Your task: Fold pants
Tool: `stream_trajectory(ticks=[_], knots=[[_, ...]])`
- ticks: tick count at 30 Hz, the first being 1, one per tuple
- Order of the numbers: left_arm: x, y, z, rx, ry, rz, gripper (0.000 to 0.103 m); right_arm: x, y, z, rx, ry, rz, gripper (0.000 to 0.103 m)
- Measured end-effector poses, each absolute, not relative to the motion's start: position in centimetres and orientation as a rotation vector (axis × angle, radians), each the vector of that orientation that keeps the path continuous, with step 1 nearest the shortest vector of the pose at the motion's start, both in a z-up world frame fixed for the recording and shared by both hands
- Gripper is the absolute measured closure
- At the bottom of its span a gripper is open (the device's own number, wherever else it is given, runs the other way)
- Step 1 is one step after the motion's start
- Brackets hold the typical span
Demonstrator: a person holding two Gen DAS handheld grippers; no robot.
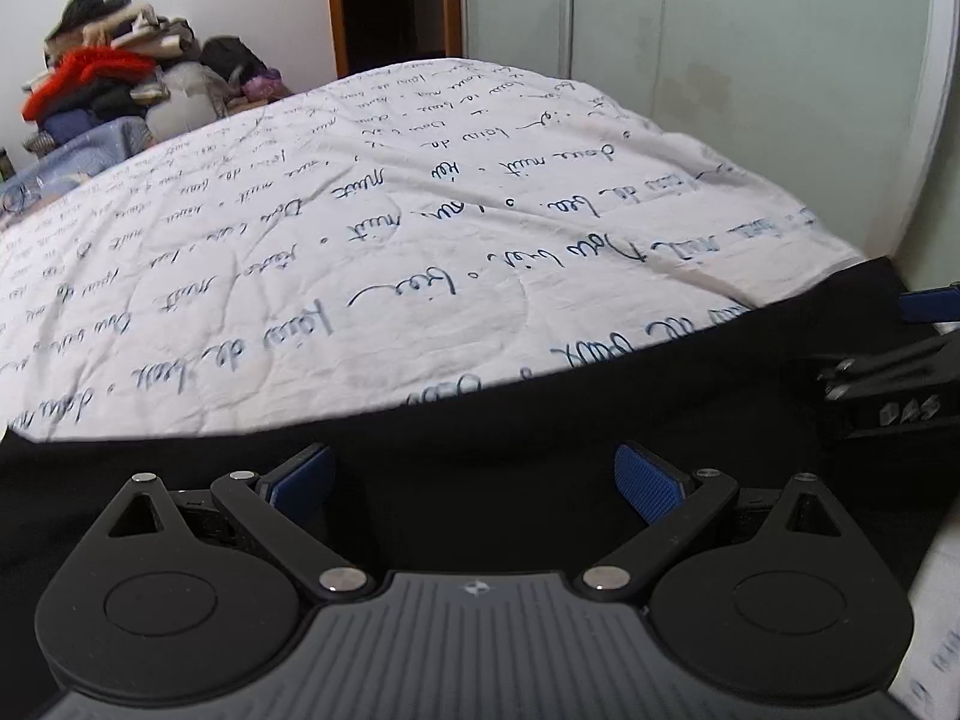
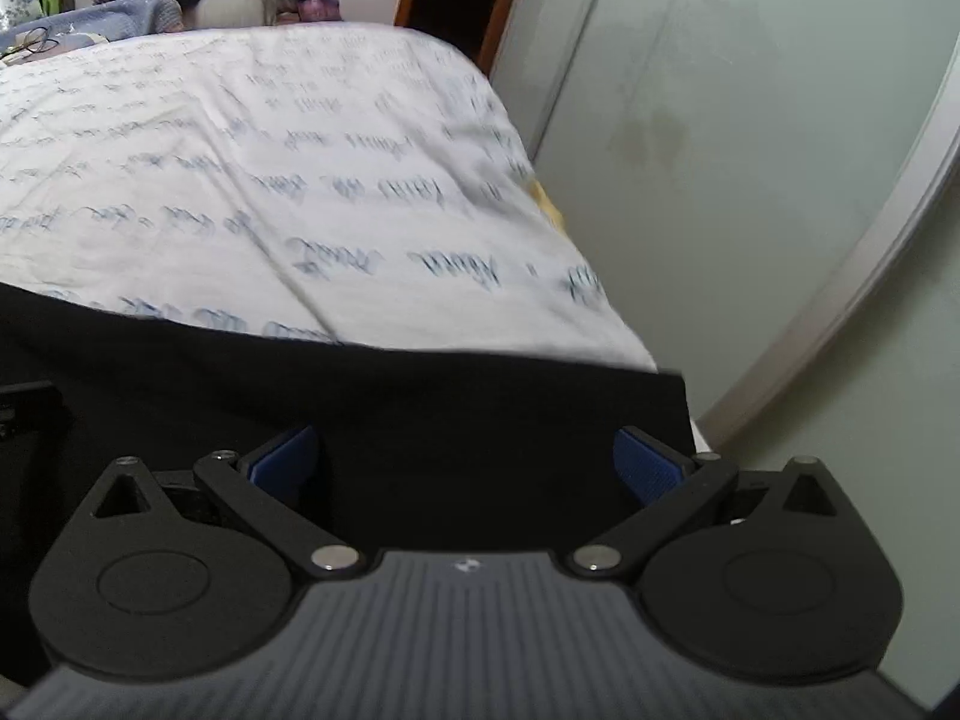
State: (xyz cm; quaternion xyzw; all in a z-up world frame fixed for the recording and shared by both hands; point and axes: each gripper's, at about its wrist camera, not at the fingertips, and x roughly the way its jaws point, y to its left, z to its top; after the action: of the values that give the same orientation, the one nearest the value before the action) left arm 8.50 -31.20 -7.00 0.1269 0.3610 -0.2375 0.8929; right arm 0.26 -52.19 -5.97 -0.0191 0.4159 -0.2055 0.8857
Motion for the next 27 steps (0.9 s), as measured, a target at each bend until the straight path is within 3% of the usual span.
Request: stream_trajectory(ticks=[5, 10, 16, 19, 27], knots=[[7.9, -30.9, -6.1, 0.289, 0.709, -0.507, 0.0, -0.4, -56.1, -5.8, 0.211, 0.786, -0.456, 0.0], [6.3, -29.6, -5.6, 0.279, 0.671, -0.563, 0.0, -7.6, -54.9, -2.6, 0.162, 0.524, -0.692, 0.0], [5.5, -30.0, -7.6, 0.328, 0.633, -0.567, 0.0, -14.8, -57.1, -5.2, 0.58, 0.557, -0.643, 0.0], [5.9, -29.5, -7.9, 0.287, 0.641, -0.579, 0.0, -17.3, -55.8, -5.7, 0.627, 0.485, -0.618, 0.0], [5.9, -28.9, -8.3, 0.237, 0.631, -0.591, 0.0, -16.2, -56.7, -6.9, 0.648, 0.534, -0.631, 0.001]])
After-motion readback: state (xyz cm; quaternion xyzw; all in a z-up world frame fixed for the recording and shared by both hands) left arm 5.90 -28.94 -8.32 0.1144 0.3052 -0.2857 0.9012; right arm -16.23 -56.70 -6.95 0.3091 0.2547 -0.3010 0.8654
